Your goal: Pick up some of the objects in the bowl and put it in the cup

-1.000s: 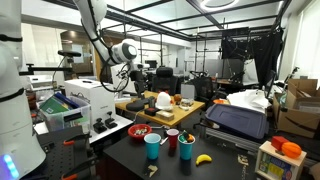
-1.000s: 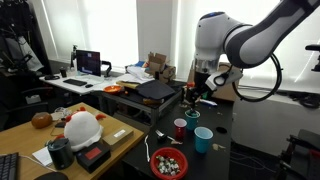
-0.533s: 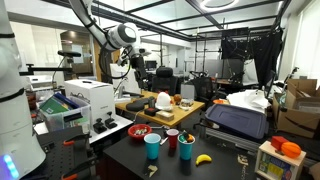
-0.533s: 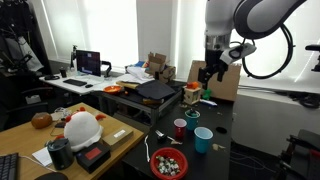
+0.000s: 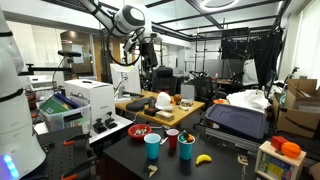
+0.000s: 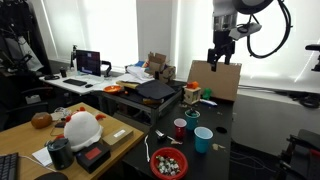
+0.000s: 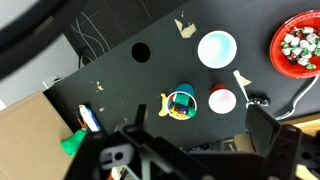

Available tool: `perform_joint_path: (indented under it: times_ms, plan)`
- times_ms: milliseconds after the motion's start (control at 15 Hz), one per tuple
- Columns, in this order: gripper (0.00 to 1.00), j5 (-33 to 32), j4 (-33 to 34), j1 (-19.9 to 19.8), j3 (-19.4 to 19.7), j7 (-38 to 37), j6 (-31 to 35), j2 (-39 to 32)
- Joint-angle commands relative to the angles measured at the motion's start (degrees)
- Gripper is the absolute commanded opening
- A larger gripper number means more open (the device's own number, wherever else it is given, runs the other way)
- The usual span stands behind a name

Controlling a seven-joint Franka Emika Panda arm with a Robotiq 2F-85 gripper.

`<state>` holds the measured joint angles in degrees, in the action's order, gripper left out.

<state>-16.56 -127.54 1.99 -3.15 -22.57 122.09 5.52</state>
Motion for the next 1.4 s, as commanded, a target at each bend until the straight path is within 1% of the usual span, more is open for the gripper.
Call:
perform_joint_path:
  times_ms: [0,333,667,867,1333]
  plan:
    - [1.00,5.41,4.30,-1.07,1.39,7.16,-5.60,0.07]
    - [1.00,11.06,8.02,-2.08,3.09,14.58,-10.87,0.20]
    - [1.00,13.46,9.23,-2.46,3.68,19.16,-13.04,1.33]
    - [1.00,13.65,9.06,-2.37,3.55,20.11,-14.17,2.98]
    - [1.00,12.51,8.43,-2.09,2.87,18.71,-15.59,7.22]
